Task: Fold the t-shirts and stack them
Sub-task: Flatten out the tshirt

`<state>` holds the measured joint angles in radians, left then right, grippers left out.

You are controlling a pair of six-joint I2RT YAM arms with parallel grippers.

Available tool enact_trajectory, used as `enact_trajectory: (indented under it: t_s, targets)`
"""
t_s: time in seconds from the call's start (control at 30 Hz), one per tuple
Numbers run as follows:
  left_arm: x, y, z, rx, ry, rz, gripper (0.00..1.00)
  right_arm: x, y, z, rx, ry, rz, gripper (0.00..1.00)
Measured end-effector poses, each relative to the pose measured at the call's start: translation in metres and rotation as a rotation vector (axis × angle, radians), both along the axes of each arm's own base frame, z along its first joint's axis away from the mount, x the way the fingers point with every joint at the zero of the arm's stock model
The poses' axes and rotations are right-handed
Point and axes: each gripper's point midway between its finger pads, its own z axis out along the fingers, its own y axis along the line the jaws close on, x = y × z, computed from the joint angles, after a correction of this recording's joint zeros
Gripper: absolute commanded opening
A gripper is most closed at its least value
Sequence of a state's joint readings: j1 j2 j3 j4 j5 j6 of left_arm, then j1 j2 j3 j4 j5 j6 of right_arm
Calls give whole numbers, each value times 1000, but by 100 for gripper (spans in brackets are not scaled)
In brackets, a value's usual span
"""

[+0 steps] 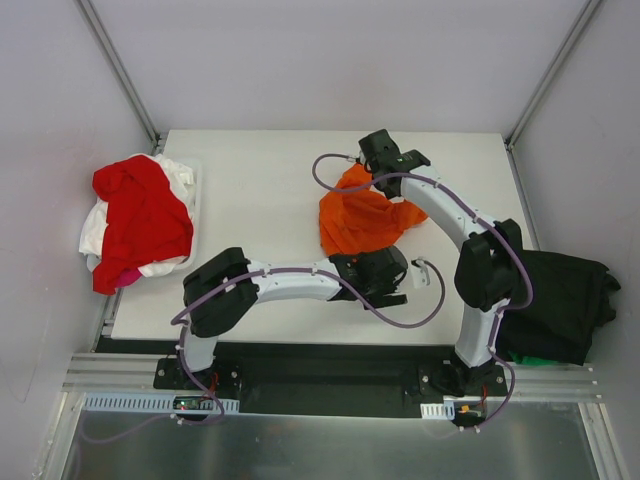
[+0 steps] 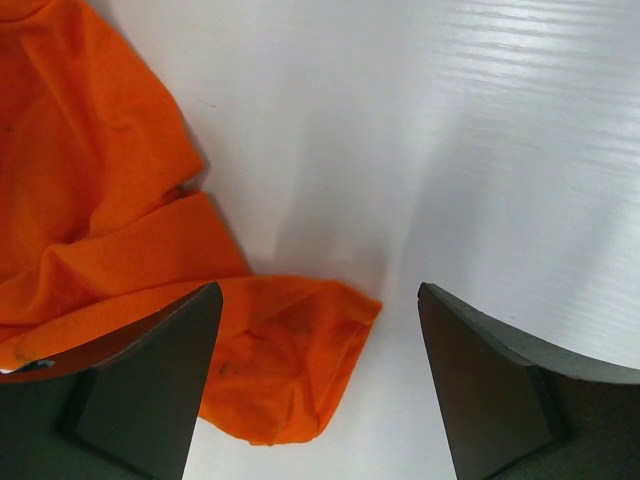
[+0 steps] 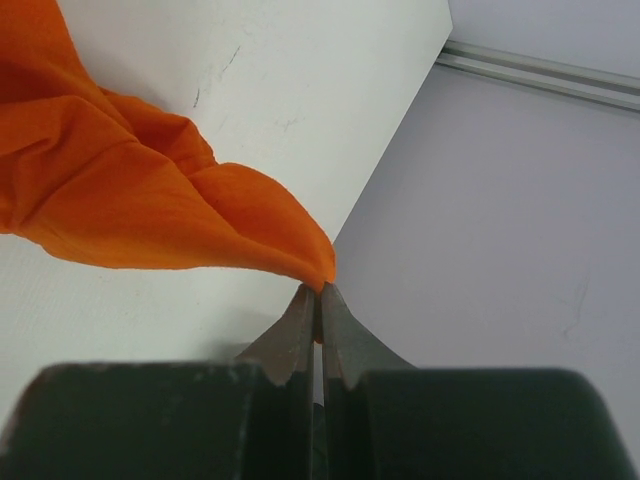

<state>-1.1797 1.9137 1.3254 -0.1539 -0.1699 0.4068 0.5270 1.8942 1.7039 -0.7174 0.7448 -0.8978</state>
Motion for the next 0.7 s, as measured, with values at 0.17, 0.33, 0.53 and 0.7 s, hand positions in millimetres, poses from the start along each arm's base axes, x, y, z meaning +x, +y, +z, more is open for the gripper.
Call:
enact_trajectory:
  t_s: [0.17,0.33,0.53,0.7]
  targets:
    - [9,-1,-12,33,-19,34,79,-3,0,-7,2,14,-3,1]
    - [13,7,-28,84,-32,61,78,-10,-3,-21,-10,55,-1,1]
    - [19,14,-28,103,-65,103,73,-12,-3,-26,-9,71,2,1]
    - [23,19,-30,114,-82,119,60,-14,-4,-28,-6,75,0,1]
